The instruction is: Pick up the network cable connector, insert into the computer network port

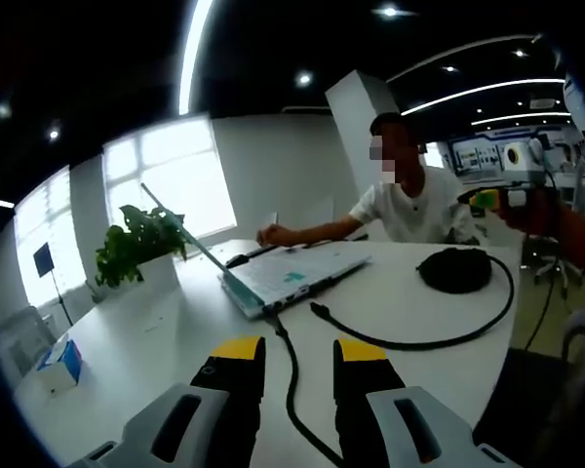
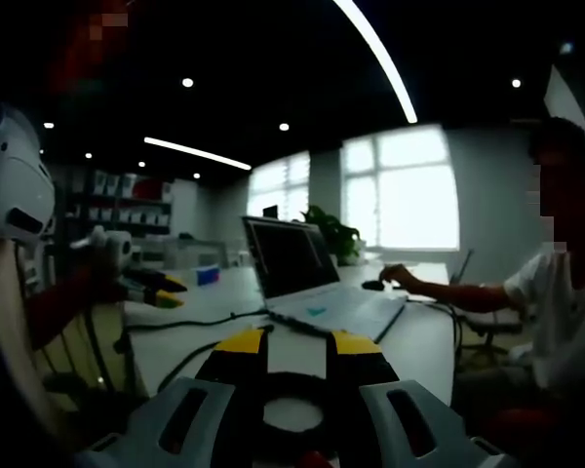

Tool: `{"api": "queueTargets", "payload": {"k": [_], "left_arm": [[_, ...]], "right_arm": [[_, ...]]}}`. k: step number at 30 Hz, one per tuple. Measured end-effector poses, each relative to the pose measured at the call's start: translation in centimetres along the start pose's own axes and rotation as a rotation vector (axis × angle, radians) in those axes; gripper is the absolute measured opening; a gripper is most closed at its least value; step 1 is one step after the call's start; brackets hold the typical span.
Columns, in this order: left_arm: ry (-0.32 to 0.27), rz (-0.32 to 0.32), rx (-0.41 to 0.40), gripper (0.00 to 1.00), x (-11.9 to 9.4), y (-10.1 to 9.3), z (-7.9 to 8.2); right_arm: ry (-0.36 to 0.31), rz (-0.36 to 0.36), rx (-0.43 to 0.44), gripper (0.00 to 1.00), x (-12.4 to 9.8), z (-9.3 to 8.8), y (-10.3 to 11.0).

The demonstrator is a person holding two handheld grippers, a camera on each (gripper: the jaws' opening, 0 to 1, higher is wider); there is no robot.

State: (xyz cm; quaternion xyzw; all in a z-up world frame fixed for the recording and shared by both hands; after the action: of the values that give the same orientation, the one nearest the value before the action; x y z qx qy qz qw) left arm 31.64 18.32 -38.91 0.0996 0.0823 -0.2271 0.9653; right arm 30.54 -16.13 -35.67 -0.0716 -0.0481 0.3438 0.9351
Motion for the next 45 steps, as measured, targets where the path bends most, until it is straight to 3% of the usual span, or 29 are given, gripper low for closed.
{"api": "queueTargets", "payload": {"k": [4,10,19,33,45], "left_arm": [[0.000,-0.005,-0.052,0.29,0.3,0.2,0.2],[0.012,0.002,-0.029,0.29,0.7,0.1,0.9],[0.044,-0.047,-0.001,0.29,1.8,-1.5,1.5],[0.091,-0.076,-0.027,0.28,3.2,-3.5,2.3],[0.148,-0.062,-0.042,0.27,4.7,-3.7,2.2]], "right_arm": [[0.000,0.002,-0.004,0.24,-0.1,0.1,0.1],[-0.001,-0.002,-0.006,0.24,-0.3,0.2,0.2],[0.007,-0.010,-0.012,0.24,-0.6,0.4,0.1],[0.032,-0.016,-0.024,0.24,-1.7,0.5,-0.1],[0.051,0.000,-0.041,0.24,-1.8,0.9,0.0]]}}
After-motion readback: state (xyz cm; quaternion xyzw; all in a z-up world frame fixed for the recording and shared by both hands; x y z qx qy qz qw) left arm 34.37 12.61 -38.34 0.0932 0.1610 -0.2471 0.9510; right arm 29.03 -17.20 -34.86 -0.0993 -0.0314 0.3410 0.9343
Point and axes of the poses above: the point that each gripper's makers call its tool centre point, and the gripper's own axes: x roughly forward along the fingers, y roughly to its left, z roughly out of its top, the point moved 5 cm from there along -x, roughly backward along the fingers, and after that the axes turned 6 degrees about -x, right-handed, at the moved point
